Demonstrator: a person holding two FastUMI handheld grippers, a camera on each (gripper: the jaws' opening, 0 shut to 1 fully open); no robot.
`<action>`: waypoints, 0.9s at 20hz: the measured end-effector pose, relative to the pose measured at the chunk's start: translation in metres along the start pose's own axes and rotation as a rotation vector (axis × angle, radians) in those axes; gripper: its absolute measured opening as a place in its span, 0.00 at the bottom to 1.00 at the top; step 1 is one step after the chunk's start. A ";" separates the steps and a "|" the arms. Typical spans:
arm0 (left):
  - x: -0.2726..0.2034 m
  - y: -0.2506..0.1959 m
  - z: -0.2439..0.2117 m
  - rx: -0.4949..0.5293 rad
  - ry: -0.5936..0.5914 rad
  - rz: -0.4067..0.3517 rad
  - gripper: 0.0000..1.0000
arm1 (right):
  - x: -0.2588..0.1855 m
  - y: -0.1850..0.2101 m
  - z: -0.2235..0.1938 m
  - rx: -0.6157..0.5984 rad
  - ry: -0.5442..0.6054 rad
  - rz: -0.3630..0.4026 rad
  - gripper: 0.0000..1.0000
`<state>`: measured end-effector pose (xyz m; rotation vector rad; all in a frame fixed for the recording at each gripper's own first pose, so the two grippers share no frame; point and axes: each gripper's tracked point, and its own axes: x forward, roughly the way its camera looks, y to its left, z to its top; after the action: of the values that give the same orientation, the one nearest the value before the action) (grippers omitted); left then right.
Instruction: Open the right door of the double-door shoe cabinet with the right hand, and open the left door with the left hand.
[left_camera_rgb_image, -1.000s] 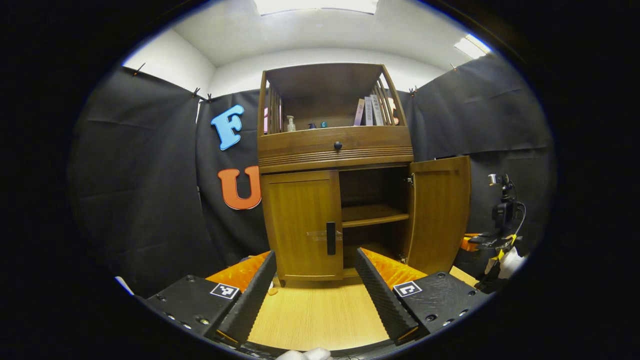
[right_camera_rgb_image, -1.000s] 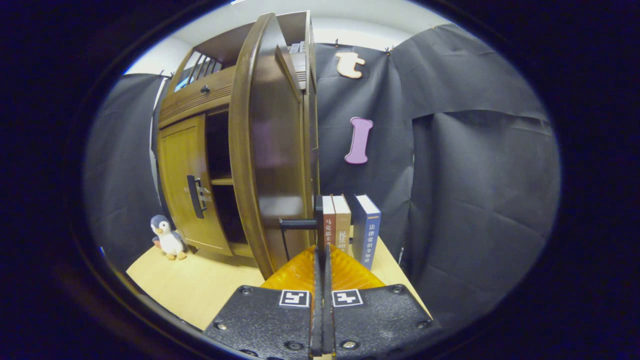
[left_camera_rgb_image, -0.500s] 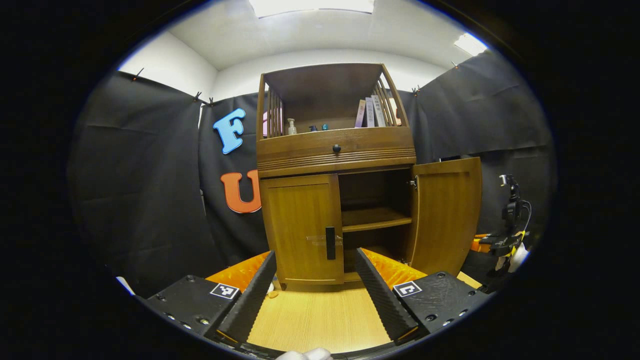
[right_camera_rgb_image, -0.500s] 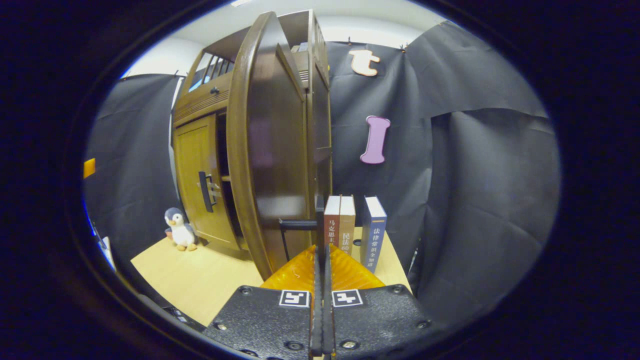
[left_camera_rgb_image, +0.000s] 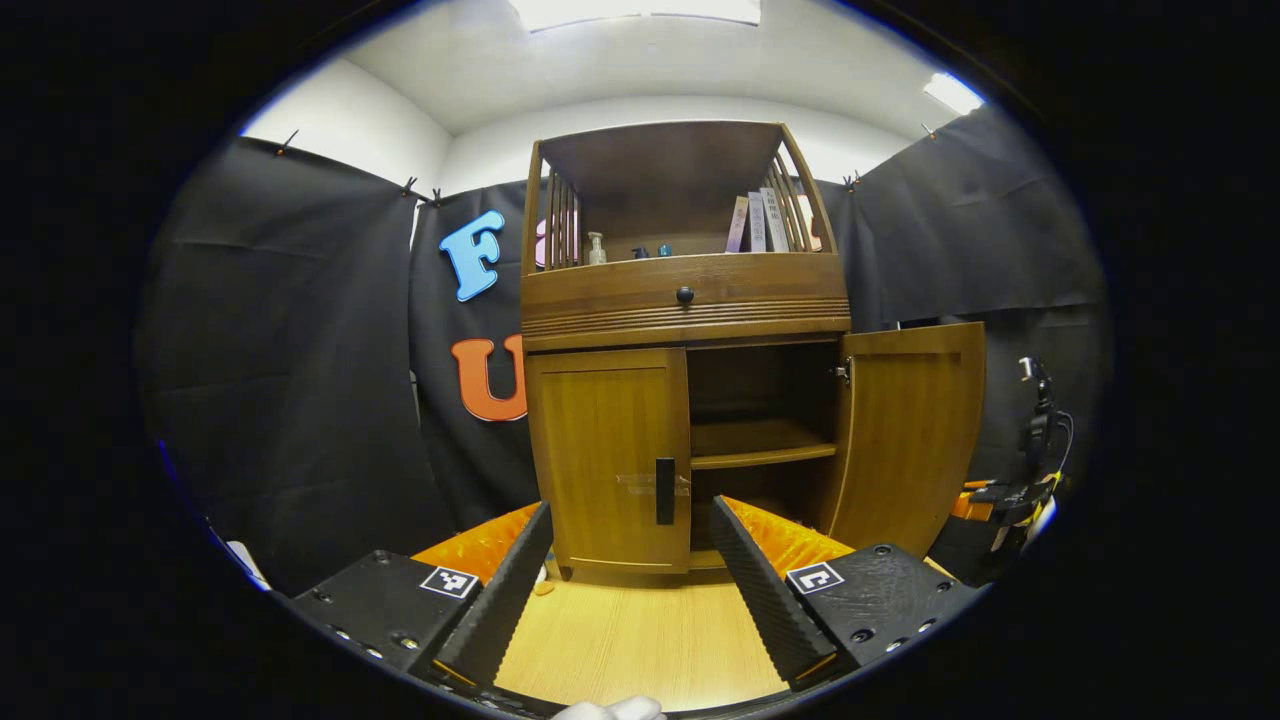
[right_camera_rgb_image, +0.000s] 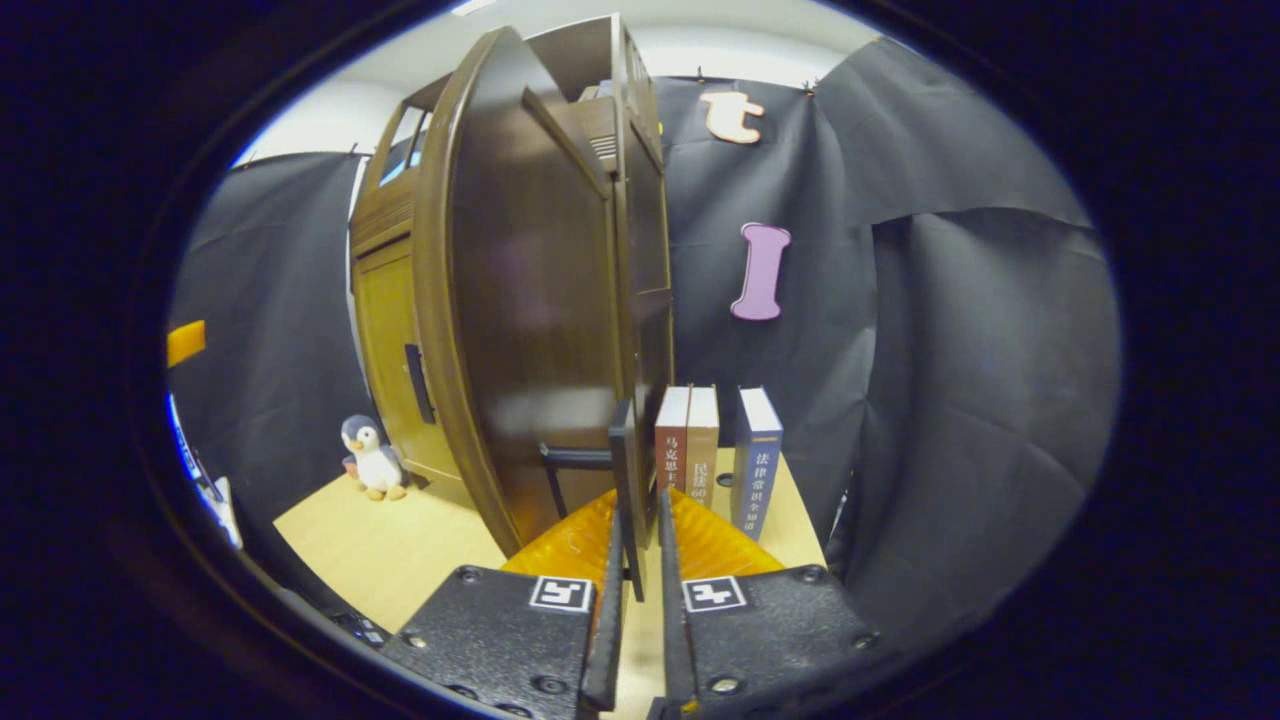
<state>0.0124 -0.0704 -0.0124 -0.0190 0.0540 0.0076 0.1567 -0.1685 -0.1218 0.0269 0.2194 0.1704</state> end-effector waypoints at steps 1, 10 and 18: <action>0.002 0.002 -0.001 -0.002 -0.001 0.000 0.96 | -0.007 -0.003 0.004 -0.001 -0.004 -0.011 0.31; 0.013 0.014 -0.006 0.007 0.001 -0.011 0.96 | -0.071 0.010 0.053 0.011 -0.074 -0.189 0.95; 0.016 0.033 -0.014 0.004 0.007 -0.025 0.96 | -0.100 0.104 0.064 -0.057 -0.168 -0.197 1.00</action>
<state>0.0269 -0.0376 -0.0275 -0.0161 0.0606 -0.0171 0.0571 -0.0839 -0.0331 -0.0367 0.0484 -0.0218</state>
